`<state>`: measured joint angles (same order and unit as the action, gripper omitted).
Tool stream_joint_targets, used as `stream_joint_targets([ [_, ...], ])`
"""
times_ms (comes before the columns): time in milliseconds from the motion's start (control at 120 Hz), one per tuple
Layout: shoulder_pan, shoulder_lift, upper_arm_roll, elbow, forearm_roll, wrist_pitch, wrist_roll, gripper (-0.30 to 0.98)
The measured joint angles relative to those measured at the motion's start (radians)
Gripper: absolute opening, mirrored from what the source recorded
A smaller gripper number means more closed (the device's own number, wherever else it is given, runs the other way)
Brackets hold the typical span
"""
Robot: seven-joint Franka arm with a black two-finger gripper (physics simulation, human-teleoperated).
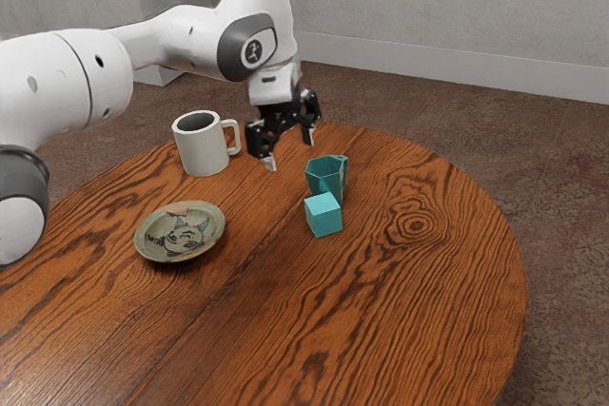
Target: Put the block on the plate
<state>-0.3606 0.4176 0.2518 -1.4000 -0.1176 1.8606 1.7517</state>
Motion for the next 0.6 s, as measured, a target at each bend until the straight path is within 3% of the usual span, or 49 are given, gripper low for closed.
stream_joint_targets([
  [267, -0.01, 0.09, -0.005, 0.035, 0.004, 0.017, 0.247, 0.69],
  [600, -0.005, 0.29, -0.01, 0.294, -0.017, -0.03, 0.448, 0.69],
])
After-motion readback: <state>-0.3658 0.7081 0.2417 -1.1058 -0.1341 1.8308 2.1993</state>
